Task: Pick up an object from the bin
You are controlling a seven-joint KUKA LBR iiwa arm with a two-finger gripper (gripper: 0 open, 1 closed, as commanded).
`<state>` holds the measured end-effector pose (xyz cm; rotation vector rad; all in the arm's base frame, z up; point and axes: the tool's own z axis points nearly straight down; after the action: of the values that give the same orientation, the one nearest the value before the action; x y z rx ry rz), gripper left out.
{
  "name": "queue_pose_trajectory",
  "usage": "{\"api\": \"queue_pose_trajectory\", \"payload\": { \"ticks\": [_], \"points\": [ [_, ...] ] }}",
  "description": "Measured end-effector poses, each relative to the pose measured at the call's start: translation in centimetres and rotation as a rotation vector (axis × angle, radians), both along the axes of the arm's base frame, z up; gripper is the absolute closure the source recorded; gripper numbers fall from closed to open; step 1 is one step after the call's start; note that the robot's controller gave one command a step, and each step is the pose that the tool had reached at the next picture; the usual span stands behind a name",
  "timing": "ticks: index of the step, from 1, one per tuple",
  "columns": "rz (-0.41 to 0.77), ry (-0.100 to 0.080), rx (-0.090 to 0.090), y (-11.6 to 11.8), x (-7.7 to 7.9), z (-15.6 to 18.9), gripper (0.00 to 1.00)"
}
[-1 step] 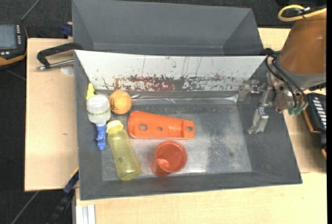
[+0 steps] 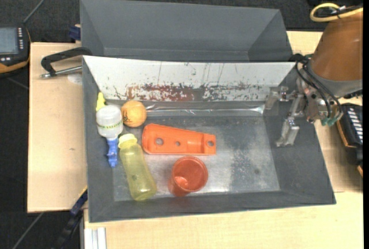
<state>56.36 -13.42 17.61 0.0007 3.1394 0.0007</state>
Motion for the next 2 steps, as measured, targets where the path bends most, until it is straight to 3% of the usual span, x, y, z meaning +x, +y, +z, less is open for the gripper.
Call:
{"api": "queue_pose_trajectory", "payload": {
  "ticks": [1,2],
  "points": [
    [0.026,0.001,-0.001,5.0,2.0,-3.7,0.00],
    [0.005,-0.001,0.004,6.3,-0.9,-7.1,0.00]
  ]
}}
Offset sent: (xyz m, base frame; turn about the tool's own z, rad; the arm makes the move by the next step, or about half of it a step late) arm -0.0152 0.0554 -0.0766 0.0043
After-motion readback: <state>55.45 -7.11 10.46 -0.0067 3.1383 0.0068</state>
